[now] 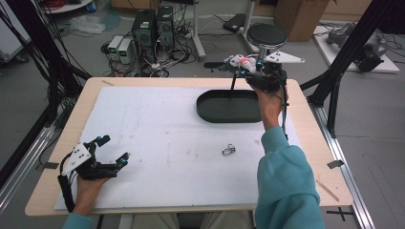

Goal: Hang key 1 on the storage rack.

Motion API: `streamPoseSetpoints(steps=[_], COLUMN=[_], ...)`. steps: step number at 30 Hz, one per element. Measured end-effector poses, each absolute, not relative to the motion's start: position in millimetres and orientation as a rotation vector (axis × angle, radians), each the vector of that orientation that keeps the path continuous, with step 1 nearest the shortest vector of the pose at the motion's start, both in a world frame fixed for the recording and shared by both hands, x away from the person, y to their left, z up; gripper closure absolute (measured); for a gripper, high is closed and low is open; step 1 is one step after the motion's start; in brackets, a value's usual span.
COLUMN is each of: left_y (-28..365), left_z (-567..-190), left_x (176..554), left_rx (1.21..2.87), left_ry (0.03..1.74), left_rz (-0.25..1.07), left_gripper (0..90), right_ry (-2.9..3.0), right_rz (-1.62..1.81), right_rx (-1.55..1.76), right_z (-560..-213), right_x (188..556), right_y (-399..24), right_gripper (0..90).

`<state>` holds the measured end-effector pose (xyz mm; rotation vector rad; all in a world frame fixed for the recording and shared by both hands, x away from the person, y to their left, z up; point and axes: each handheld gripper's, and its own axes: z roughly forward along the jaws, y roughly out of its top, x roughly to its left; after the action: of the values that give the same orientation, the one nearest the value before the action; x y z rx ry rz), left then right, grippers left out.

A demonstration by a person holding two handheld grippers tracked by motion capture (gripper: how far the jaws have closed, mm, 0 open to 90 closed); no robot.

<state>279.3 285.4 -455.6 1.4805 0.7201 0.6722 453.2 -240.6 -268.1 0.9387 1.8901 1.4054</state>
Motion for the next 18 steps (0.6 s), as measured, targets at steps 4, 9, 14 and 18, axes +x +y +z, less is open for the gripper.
streamPoseSetpoints(steps=[4,9,14,18], left_y=[285.5,285.5,285.4,285.8], left_z=[-455.6,-455.7,-455.7,-455.7], left_x=[279.4,279.3,279.2,279.3], left_rx=[1.48,1.478,1.478,1.478], left_ry=[0.719,0.722,0.721,0.72], left_rz=[0.671,0.672,0.672,0.673], left_gripper=[1.7,1.7,1.7,1.7], right_ry=[1.901,1.929,1.958,1.985], right_rz=[1.411,1.418,1.417,1.411], right_rx=[0.933,0.922,0.914,0.928], right_z=[-268.6,-268.7,-269.7,-274.4], right_x=[453.3,452.3,451.8,449.5], right_y=[-238.4,-235.8,-232.6,-230.6], right_gripper=[53.3,53.3,53.3,53.3])
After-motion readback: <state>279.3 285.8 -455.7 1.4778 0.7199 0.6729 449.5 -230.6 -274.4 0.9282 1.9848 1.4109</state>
